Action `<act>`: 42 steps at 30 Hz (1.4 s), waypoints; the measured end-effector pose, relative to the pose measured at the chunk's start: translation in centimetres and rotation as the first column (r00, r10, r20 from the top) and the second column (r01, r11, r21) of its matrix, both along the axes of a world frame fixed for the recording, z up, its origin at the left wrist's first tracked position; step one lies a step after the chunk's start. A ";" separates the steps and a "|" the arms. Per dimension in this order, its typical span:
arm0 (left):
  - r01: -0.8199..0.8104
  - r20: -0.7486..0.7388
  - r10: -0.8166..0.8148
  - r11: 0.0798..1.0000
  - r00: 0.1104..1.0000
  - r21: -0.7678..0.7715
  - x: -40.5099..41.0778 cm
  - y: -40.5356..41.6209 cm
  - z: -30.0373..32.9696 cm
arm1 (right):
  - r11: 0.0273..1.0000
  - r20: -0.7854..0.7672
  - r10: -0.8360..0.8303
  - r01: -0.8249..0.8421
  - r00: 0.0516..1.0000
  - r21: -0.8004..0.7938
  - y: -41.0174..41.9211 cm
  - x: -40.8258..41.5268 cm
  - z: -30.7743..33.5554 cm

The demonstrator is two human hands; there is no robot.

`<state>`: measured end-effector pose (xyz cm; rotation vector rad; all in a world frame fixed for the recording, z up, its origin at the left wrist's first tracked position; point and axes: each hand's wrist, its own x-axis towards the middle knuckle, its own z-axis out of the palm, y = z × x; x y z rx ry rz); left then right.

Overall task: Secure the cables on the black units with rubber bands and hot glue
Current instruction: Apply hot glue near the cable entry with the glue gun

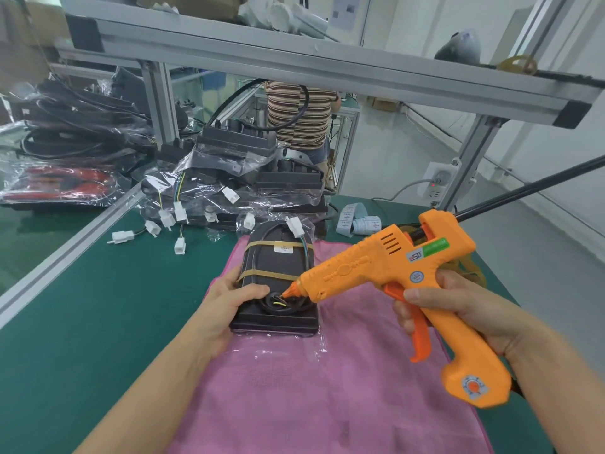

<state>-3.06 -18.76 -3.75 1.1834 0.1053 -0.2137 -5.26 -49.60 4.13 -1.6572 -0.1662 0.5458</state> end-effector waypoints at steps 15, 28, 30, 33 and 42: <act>0.009 0.014 -0.009 1.000 1.000 -0.024 -0.1 0.1 0.0 | 0.998 -0.030 0.029 -0.031 0.999 -0.048 0.1 0.5 0.2; -0.005 0.009 0.004 1.000 1.000 0.026 0.0 0.1 -0.1 | 0.994 0.026 0.061 -0.058 0.998 -0.088 0.4 0.7 0.5; -0.005 0.007 0.005 1.000 1.000 0.020 0.0 0.1 -0.1 | 0.995 0.014 0.066 -0.064 0.998 -0.082 0.4 0.6 0.5; -0.004 0.002 0.004 1.000 1.000 0.019 0.0 0.1 -0.1 | 0.994 0.028 0.053 -0.050 0.998 -0.098 0.4 0.3 0.3; 0.010 0.013 -0.010 1.000 1.000 0.013 0.1 0.2 -0.2 | 0.994 0.045 0.103 -0.101 0.994 -0.052 1.6 0.7 1.4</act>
